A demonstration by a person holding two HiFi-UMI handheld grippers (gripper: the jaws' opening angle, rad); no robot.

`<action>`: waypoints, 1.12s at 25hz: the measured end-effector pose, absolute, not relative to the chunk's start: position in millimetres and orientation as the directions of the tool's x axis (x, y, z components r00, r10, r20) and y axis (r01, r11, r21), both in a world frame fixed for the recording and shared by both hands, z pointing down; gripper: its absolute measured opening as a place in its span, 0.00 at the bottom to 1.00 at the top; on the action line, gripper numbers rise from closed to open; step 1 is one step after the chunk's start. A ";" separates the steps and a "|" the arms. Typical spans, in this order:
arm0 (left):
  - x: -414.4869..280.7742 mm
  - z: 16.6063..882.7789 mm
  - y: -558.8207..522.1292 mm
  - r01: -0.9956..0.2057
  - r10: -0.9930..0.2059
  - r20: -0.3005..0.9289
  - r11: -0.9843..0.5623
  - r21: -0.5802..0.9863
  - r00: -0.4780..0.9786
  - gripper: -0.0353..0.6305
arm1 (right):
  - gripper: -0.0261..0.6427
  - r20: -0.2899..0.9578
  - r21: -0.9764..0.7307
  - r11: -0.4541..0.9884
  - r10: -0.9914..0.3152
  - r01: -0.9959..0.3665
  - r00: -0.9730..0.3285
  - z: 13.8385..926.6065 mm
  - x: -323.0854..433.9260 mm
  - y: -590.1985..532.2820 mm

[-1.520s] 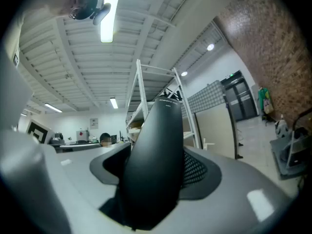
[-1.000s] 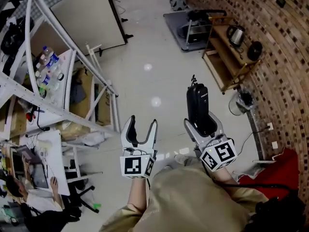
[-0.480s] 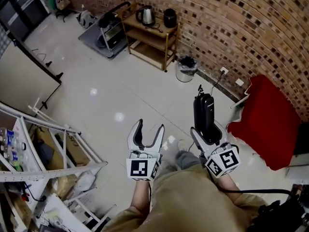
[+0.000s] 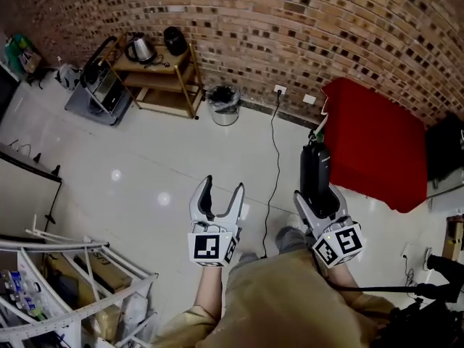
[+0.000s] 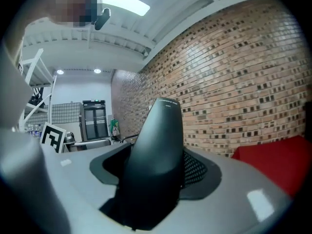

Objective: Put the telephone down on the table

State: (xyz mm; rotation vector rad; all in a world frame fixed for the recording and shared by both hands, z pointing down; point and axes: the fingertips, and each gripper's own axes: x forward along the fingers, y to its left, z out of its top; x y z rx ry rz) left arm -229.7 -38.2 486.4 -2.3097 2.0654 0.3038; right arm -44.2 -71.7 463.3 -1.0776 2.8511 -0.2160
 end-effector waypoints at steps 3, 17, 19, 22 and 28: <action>-170.7 483.7 -82.1 -0.983 -0.976 -0.166 -0.159 0.093 0.143 0.52 | 0.49 -0.054 -0.179 0.718 -0.689 -0.672 -0.722 459.8 14.0 -102.4; 120.5 487.9 -304.6 -0.898 -0.892 -0.123 -0.440 0.024 0.434 0.52 | 0.49 -0.041 -0.224 0.530 -0.843 -0.817 -0.536 490.8 288.8 -272.6; 154.4 493.9 -324.5 -0.887 -0.882 -0.122 -0.461 0.013 0.456 0.52 | 0.49 -0.036 -0.217 0.503 -0.860 -0.836 -0.508 500.2 326.4 -289.8; 202.2 515.5 -345.5 -0.862 -0.858 -0.096 -0.507 -0.003 0.505 0.52 | 0.49 -0.022 -0.234 0.432 -0.898 -0.871 -0.440 523.8 380.0 -306.4; 274.8 535.5 -377.6 -0.782 -0.782 -0.008 -0.624 0.008 0.623 0.52 | 0.49 0.044 -0.322 0.277 -0.951 -0.906 -0.306 556.7 450.5 -319.5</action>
